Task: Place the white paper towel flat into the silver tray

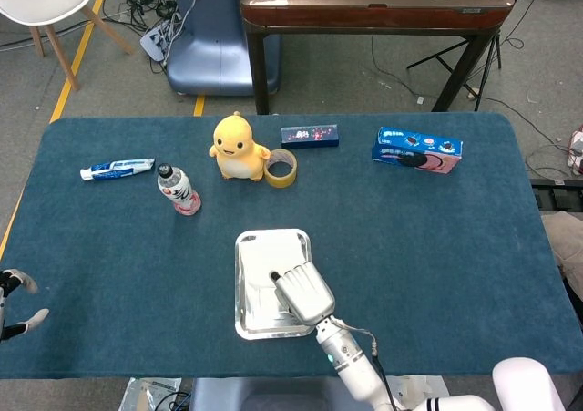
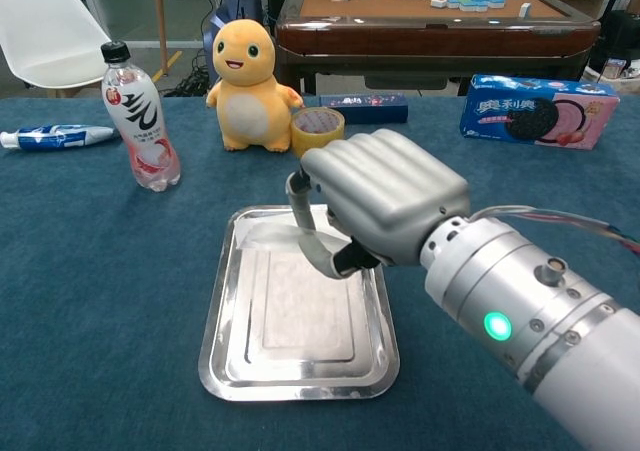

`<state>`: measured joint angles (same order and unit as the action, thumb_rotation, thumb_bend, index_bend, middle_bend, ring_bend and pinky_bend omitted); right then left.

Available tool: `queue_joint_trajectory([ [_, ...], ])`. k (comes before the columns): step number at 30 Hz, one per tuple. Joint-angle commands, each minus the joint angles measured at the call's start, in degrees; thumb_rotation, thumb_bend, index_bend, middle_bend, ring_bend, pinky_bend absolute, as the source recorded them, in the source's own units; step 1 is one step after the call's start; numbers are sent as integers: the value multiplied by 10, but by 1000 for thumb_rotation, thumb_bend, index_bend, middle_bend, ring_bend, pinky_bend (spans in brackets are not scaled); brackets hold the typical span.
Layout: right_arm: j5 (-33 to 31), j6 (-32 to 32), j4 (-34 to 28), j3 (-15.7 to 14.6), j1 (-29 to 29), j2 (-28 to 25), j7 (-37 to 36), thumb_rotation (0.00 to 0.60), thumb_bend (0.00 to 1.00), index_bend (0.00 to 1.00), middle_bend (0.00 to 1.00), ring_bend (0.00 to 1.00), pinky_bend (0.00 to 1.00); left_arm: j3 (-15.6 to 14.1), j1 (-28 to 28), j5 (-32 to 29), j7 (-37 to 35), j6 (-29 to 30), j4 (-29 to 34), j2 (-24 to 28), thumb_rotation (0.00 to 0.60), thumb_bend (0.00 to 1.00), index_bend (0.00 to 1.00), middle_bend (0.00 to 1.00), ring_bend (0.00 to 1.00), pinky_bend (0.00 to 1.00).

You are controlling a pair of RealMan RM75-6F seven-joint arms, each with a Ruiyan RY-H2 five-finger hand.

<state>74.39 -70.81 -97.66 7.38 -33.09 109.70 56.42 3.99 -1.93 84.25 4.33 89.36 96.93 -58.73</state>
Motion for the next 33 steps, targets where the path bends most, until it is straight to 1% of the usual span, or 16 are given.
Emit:
queue_joint_trajectory([
  [1,-7,-6,-4,-2,3,7,9,600,493,636,1000,1000,1000,0,0,2,0,1,1,1,600,72,554,482,378,684],
  [6,-16,-21,-2,-1,6,17,30,600,499,636,1000,1000,1000,-1,1,4,-3,3,3,2,600,72,556,482,378,684],
  [19,-35,-28,20,8,4,33,40,600,500,636,1000,1000,1000,-1,1,5,-4,4,4,4,600,72,558,482,378,684],
  [27,-54,-38,21,18,2,34,63,600,500,636,1000,1000,1000,-2,0,6,-1,1,3,2,600,72,560,482,378,684],
  [33,-56,-45,15,23,0,44,59,600,499,636,1000,1000,1000,-4,-1,6,2,-2,2,-1,600,72,560,482,378,684],
])
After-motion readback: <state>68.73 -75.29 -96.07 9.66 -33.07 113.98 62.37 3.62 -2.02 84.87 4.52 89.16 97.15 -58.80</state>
